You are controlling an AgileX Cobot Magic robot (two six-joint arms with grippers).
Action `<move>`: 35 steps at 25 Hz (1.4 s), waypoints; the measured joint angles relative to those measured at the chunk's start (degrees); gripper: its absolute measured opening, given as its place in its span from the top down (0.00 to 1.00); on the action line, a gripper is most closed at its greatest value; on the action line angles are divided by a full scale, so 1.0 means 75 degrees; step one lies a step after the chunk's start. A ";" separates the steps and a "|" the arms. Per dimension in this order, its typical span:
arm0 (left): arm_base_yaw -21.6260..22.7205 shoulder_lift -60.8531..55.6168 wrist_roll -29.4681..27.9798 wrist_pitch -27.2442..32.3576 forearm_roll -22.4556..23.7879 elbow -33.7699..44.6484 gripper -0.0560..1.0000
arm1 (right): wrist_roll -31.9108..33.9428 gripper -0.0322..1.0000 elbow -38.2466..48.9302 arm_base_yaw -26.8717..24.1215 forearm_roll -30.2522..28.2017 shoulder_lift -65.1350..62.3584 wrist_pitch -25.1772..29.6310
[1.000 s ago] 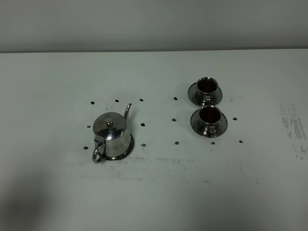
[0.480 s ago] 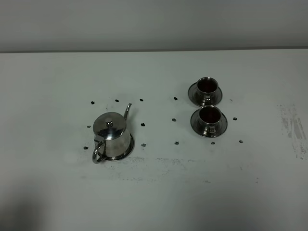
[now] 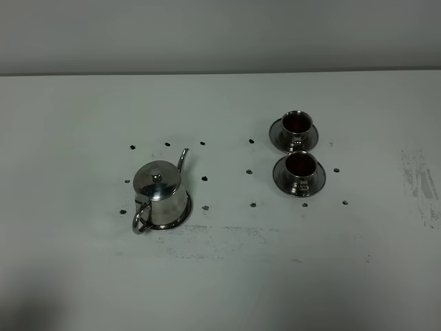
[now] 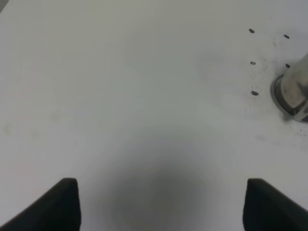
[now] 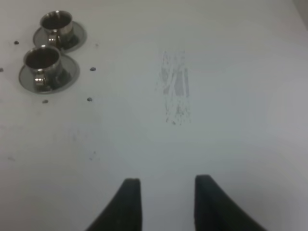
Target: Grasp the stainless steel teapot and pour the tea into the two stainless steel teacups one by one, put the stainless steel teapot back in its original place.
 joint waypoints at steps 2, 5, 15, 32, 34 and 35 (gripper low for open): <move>0.0007 0.0000 0.0000 0.0000 0.0000 0.0000 0.30 | 0.0000 0.69 0.0000 0.0000 0.0000 0.0000 0.0000; 0.0025 0.0000 0.0000 0.0000 0.0000 0.0000 0.30 | 0.0000 0.69 0.0000 0.0000 0.0000 0.0000 0.0000; 0.0025 0.0000 0.0000 0.0000 0.0000 0.0000 0.30 | 0.0000 0.69 0.0000 0.0000 0.0000 0.0000 0.0000; 0.0025 0.0000 0.0000 0.0000 0.0000 0.0000 0.30 | 0.0000 0.69 0.0000 0.0379 0.0007 0.0000 0.0000; 0.0025 0.0000 0.0000 0.0000 0.0000 0.0000 0.30 | 0.0000 0.69 0.0000 0.0379 0.0007 0.0000 0.0000; 0.0025 0.0000 0.0000 0.0000 0.0000 0.0000 0.30 | 0.0000 0.69 0.0000 0.0379 0.0007 0.0000 0.0000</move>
